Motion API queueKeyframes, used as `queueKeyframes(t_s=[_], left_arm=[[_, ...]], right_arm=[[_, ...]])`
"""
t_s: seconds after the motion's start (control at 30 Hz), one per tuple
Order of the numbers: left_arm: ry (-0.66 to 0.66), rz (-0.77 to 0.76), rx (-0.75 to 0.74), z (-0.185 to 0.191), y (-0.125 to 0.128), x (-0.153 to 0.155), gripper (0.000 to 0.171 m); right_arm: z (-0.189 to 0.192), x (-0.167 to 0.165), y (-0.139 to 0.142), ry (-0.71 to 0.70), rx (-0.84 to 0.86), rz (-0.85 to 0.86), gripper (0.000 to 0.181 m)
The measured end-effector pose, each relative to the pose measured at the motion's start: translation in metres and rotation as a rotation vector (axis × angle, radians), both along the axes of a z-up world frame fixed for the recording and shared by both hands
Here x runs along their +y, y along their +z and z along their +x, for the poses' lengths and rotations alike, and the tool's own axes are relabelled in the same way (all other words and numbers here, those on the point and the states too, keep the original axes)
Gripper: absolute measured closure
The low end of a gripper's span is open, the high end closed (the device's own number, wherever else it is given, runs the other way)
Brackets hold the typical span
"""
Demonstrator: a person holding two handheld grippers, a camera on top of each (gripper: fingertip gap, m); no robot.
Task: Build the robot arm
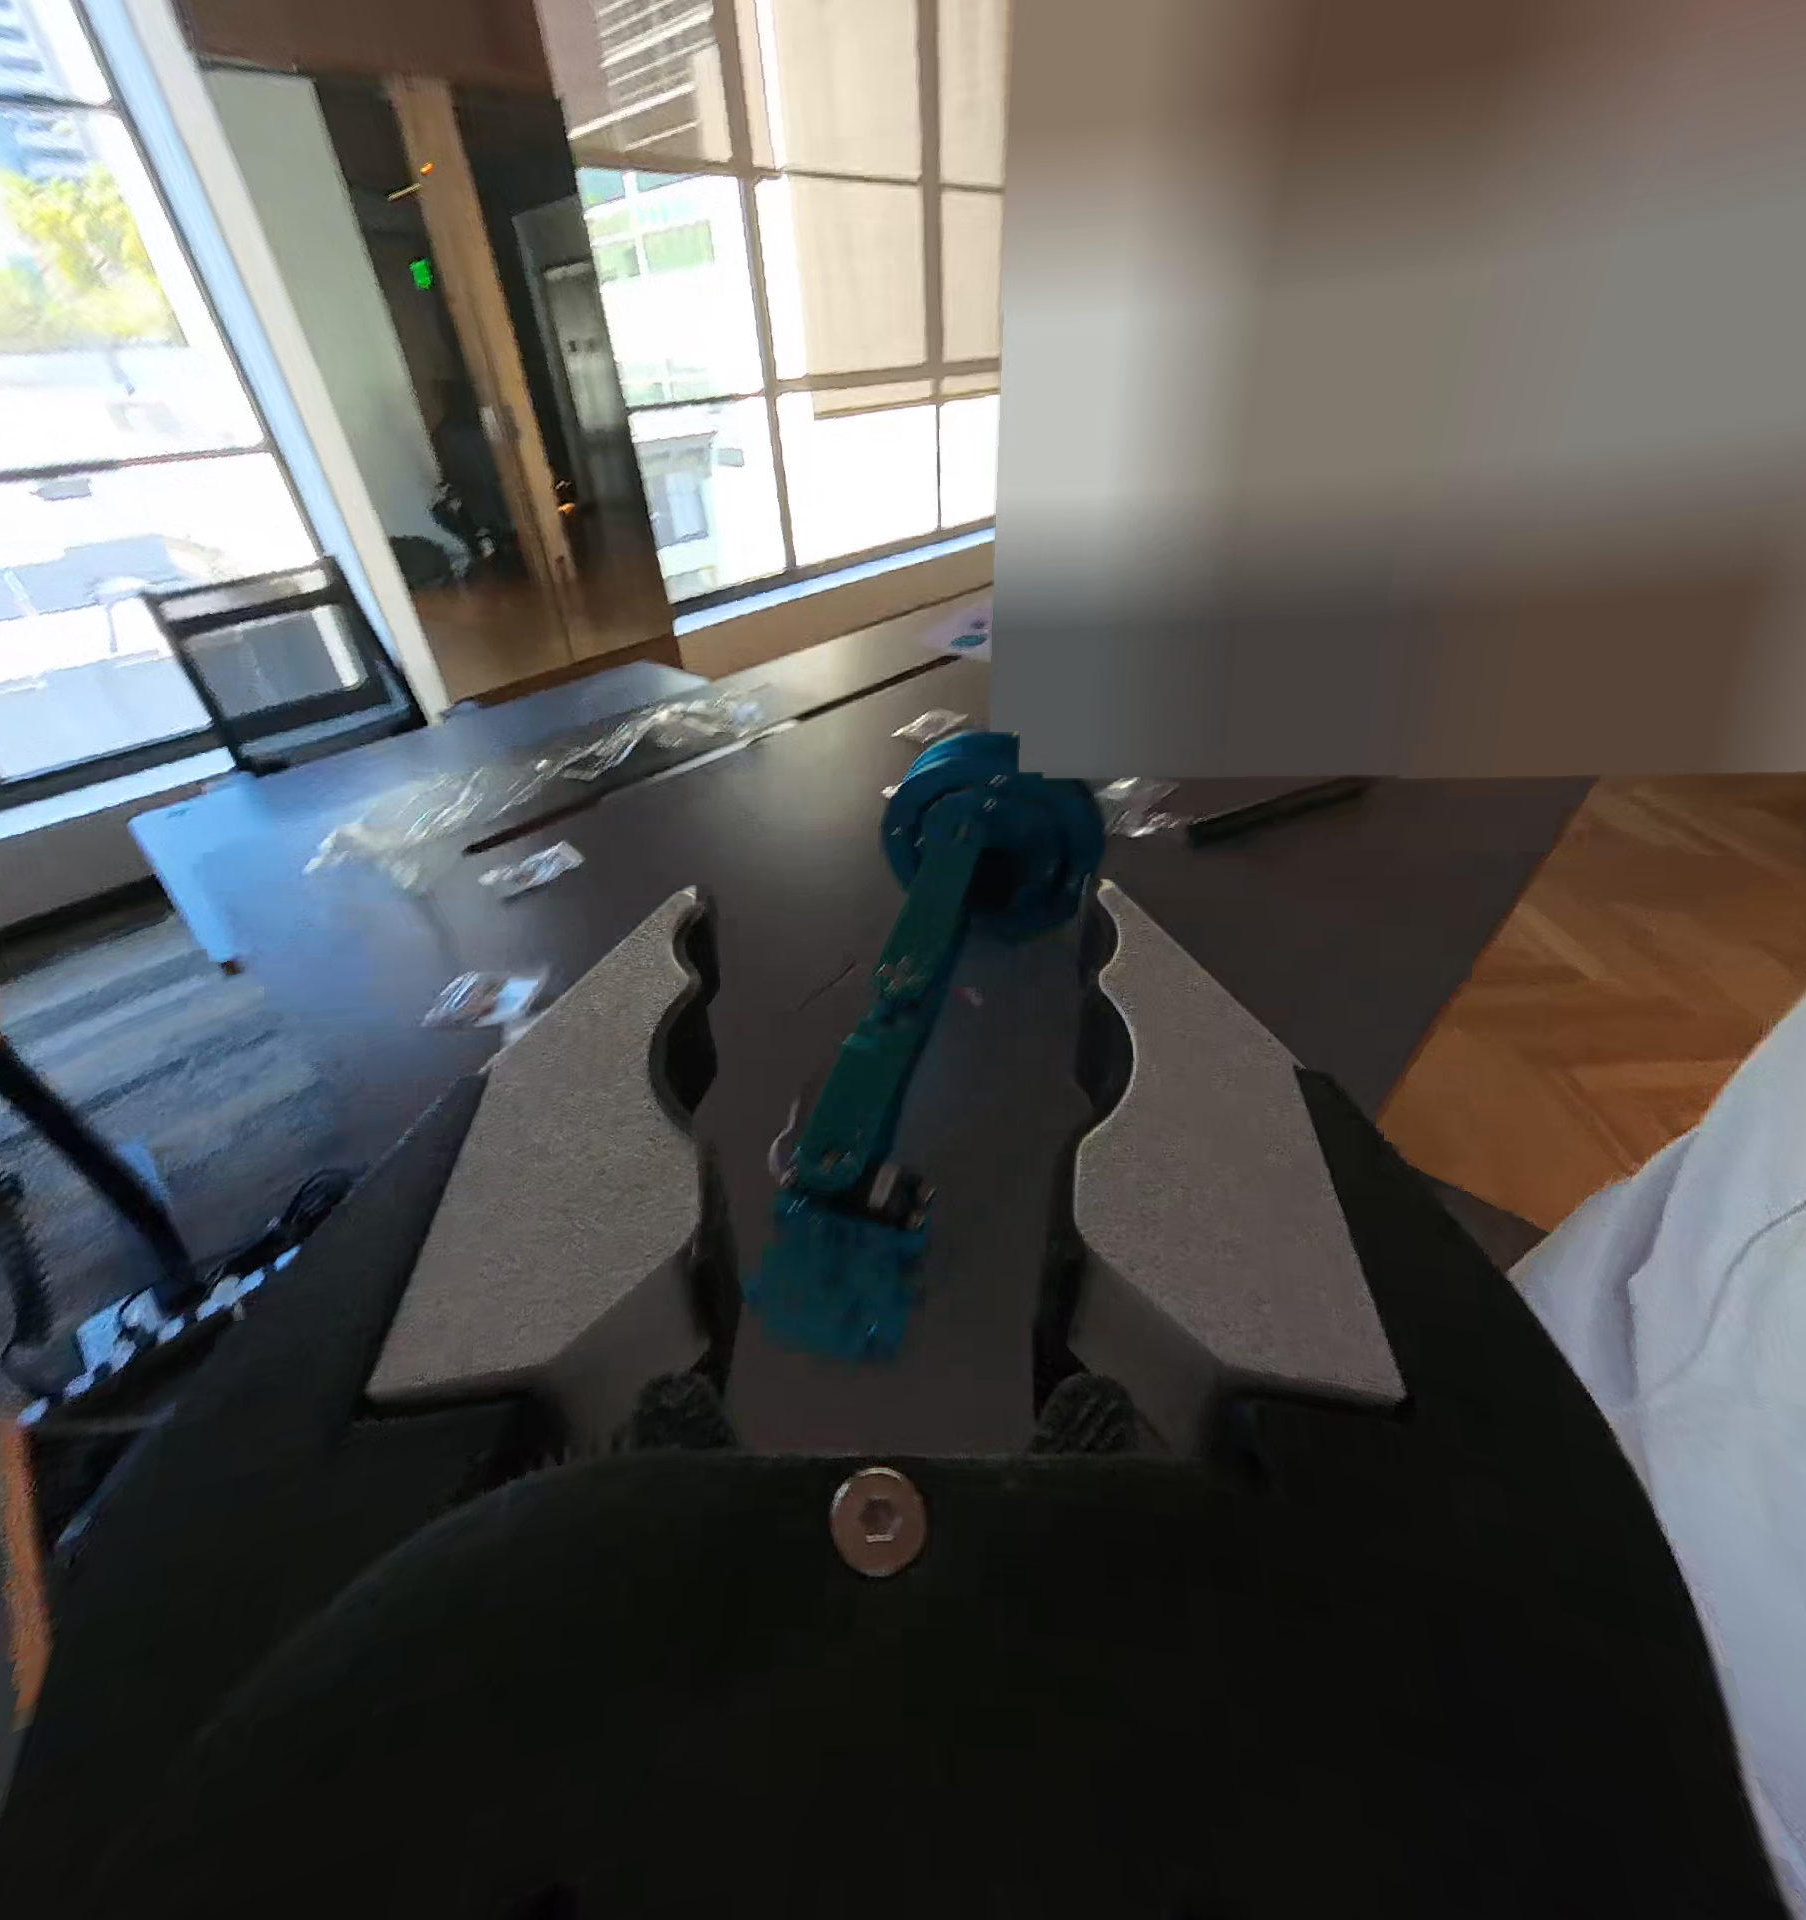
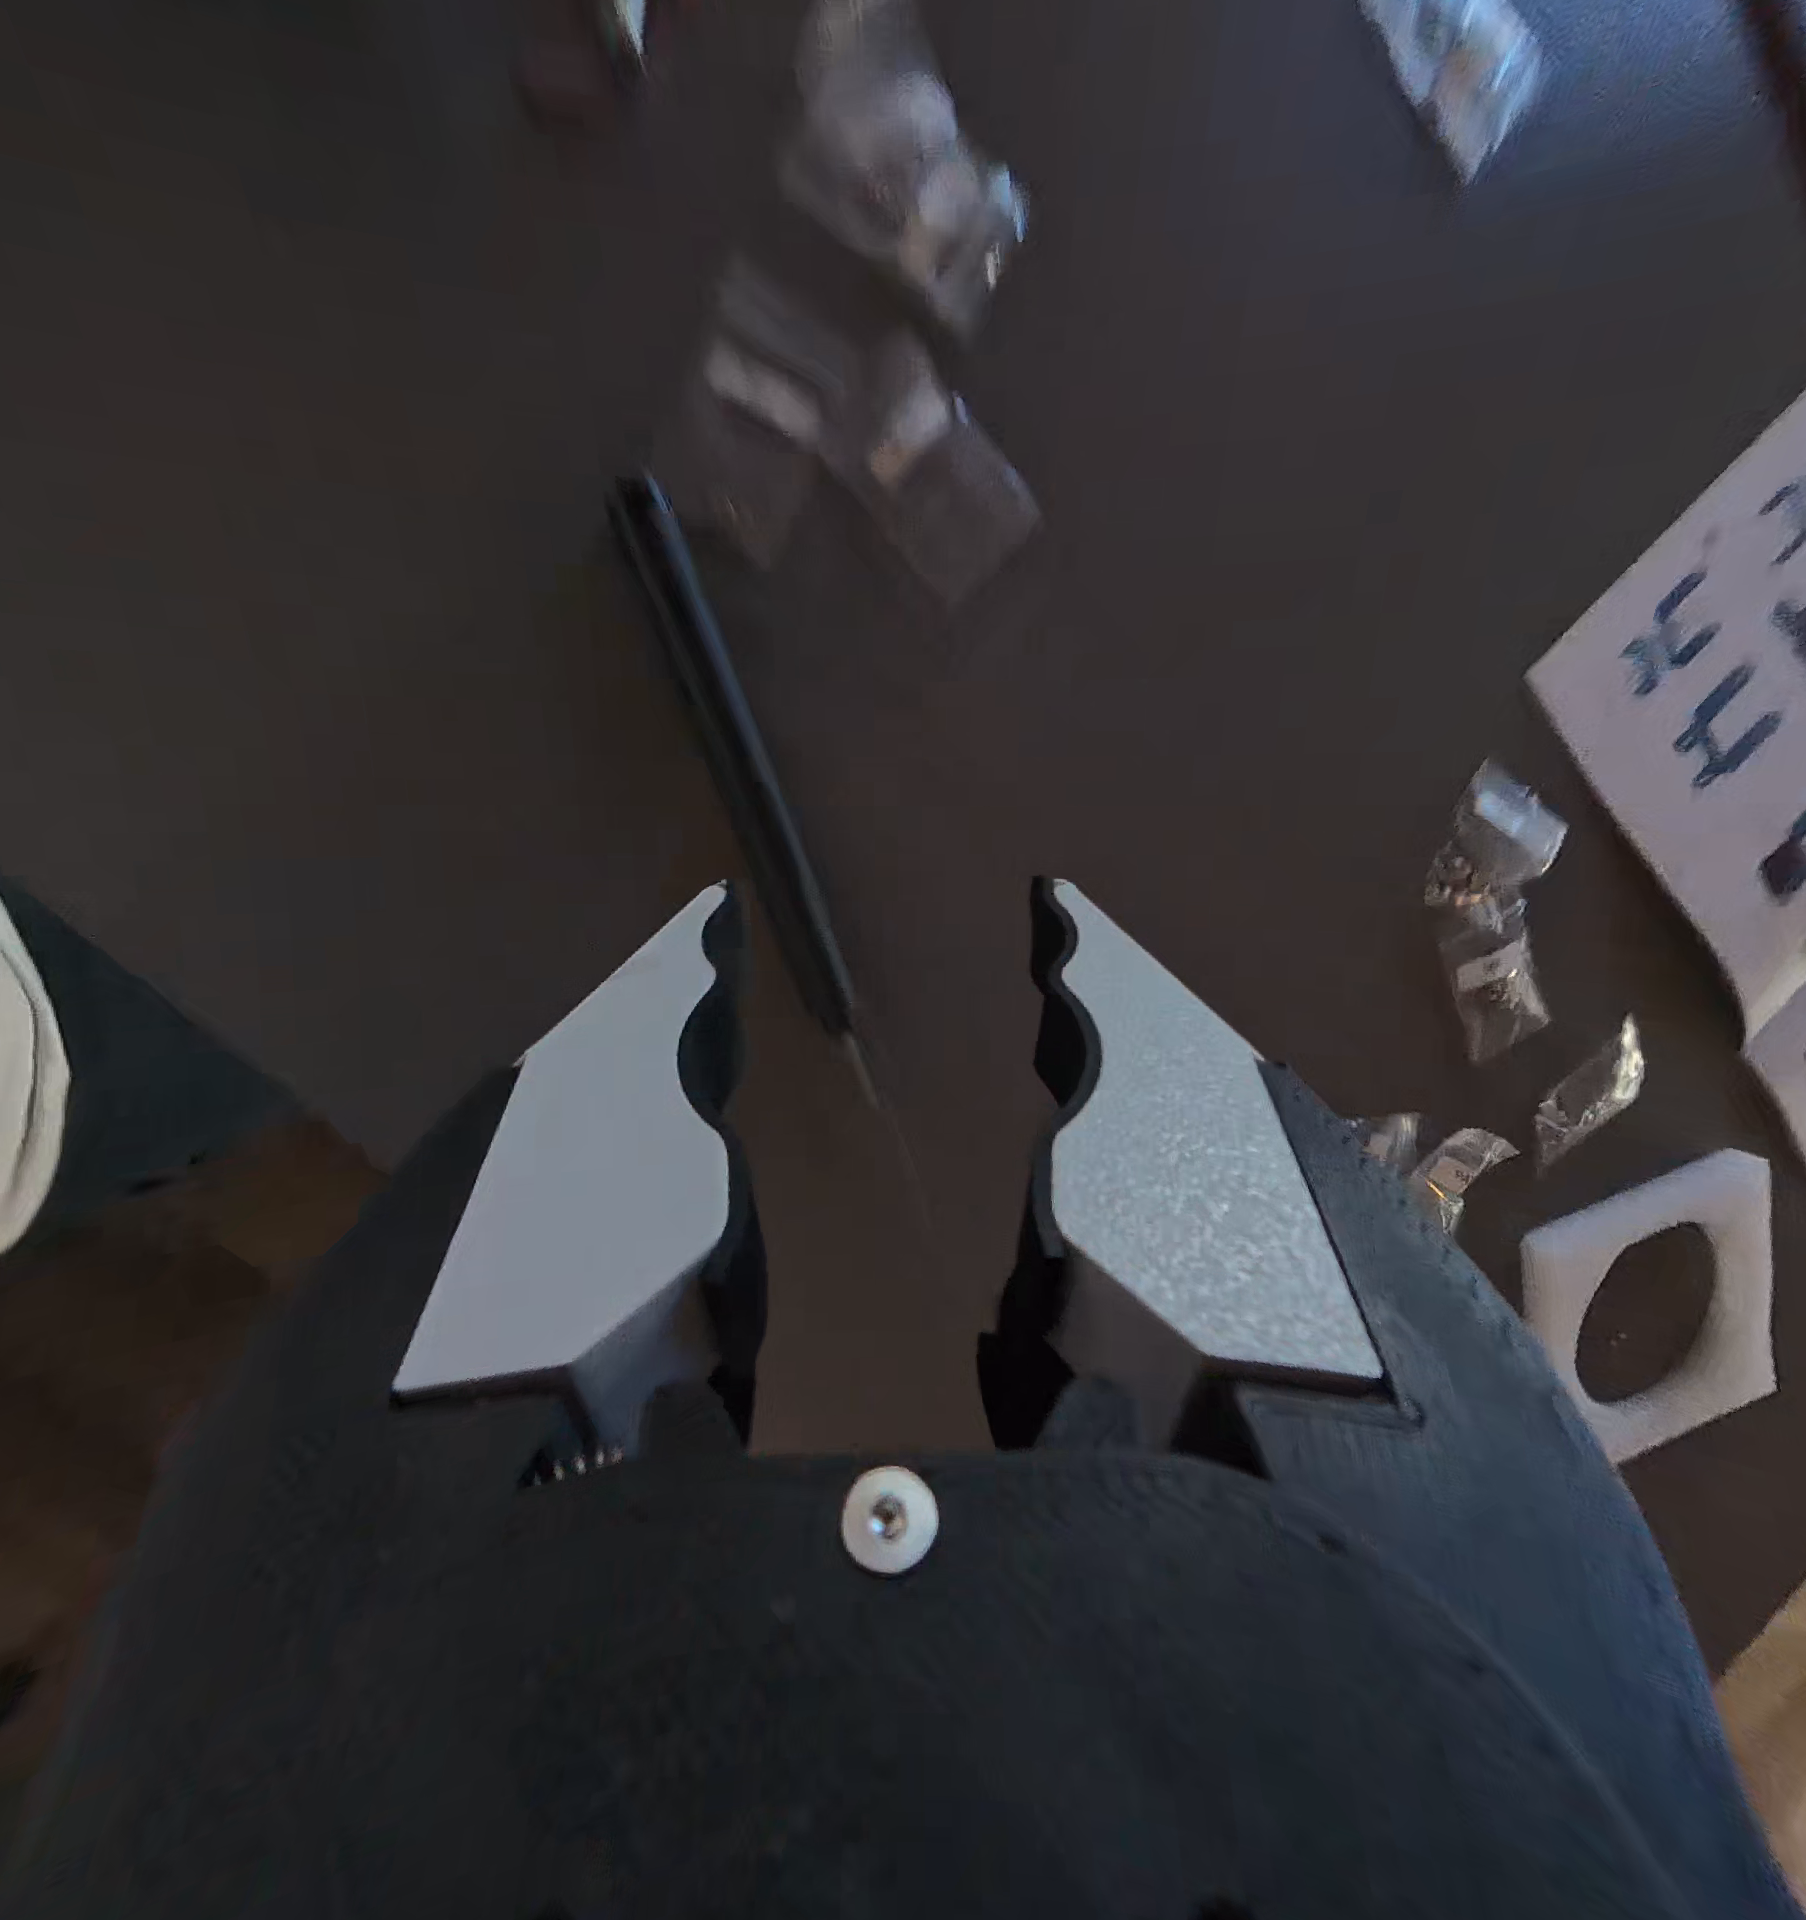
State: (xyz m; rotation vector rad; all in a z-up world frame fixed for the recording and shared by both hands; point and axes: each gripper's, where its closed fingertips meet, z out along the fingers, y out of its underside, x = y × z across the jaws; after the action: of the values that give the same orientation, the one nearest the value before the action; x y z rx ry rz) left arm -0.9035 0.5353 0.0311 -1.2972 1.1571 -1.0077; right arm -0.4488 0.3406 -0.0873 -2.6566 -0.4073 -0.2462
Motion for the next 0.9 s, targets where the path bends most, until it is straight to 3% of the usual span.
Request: queueKeyframes(t_s=[0.07, 0.17, 0.27, 0.37, 0.43, 0.53, 0.63, 0.8, 0.9], left_arm=[[-0.051, 0.019, -0.013, 0.034, 0.017, -0.024, 0.103], [-0.098, 0.033, -0.029, 0.091, 0.033, -0.069, 0.103], [-0.117, 0.000, -0.075, 0.151, 0.038, -0.118, 0.103], [-0.128, -0.027, -0.110, 0.200, 0.034, -0.159, 0.105], [-0.117, -0.066, -0.113, 0.227, 0.031, -0.176, 0.105], [-0.073, -0.092, -0.092, 0.263, 0.021, -0.186, 0.109], [-0.095, -0.151, -0.047, 0.306, -0.007, -0.190, 0.110], [-0.199, -0.308, 0.042, 0.401, -0.063, -0.185, 0.108], [-0.287, -0.447, 0.041, 0.471, -0.076, -0.199, 0.115]], right_arm=[[0.014, -0.010, -0.023, 0.114, 0.092, -0.024, 0.124], [-0.023, 0.003, -0.042, 0.292, 0.376, 0.016, 0.125], [-0.028, 0.014, -0.076, 0.395, 0.252, -0.048, 0.126], [-0.029, 0.019, -0.093, 0.471, 0.139, -0.083, 0.138], [-0.032, 0.016, -0.093, 0.509, 0.163, -0.085, 0.162], [-0.029, 0.006, -0.093, 0.567, 0.212, -0.140, 0.163], [-0.011, 0.005, -0.080, 0.602, 0.177, -0.028, 0.163], [0.050, -0.022, -0.034, 0.463, 0.277, 0.176, 0.164], [0.087, -0.042, -0.007, 0.392, 0.401, 0.293, 0.164]])
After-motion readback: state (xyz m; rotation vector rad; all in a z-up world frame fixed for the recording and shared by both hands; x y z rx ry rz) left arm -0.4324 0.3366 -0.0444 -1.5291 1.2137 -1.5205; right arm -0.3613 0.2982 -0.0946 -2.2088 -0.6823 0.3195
